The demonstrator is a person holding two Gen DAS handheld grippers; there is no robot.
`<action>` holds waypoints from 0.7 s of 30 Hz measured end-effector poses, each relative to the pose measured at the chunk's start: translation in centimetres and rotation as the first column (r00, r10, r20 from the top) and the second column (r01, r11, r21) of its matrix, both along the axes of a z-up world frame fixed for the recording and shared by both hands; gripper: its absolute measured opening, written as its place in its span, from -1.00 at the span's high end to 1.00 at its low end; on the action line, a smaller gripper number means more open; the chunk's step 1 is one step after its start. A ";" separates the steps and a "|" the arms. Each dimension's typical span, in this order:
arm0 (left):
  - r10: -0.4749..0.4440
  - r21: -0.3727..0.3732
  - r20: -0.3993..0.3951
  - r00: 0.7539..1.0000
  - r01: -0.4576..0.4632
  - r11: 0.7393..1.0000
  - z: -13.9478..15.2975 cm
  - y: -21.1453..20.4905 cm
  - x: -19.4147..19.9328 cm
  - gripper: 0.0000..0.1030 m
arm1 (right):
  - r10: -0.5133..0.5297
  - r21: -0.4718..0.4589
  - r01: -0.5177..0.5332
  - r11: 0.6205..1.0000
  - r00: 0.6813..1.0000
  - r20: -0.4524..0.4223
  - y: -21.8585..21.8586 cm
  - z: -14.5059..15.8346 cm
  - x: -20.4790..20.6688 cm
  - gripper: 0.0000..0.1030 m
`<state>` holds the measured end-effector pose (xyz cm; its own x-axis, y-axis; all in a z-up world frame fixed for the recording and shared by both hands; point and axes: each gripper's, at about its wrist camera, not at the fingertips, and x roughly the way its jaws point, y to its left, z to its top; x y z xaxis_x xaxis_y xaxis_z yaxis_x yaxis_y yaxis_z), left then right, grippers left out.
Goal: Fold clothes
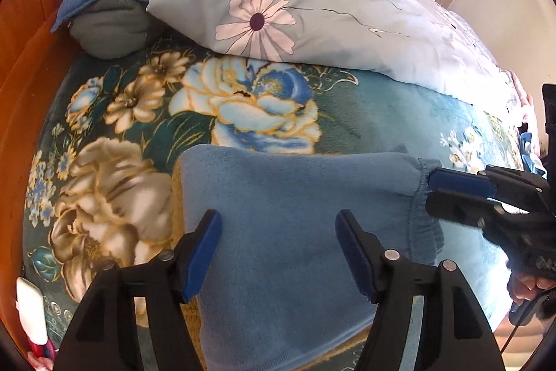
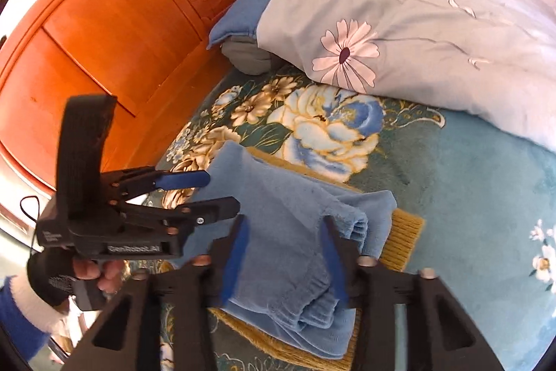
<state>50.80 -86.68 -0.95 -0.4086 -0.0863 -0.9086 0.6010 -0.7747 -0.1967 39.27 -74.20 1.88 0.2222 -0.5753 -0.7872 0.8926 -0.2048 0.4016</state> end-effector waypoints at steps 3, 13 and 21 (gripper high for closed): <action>-0.002 0.009 0.003 1.000 0.002 1.000 -0.6 -0.5 0.1 -0.35 | -0.026 0.035 0.027 0.999 1.000 -0.012 -0.3 -1.2 -0.8 0.50; -0.023 0.008 0.037 0.999 0.022 1.000 -1.7 -0.3 -0.1 -0.35 | -0.069 0.095 0.068 0.993 0.998 0.006 -0.4 -3.5 -2.2 0.59; 0.008 0.000 -0.010 1.000 -0.008 1.000 1.4 2.1 2.5 -0.35 | -0.024 0.053 0.025 0.998 1.000 -0.013 2.1 0.0 0.1 0.54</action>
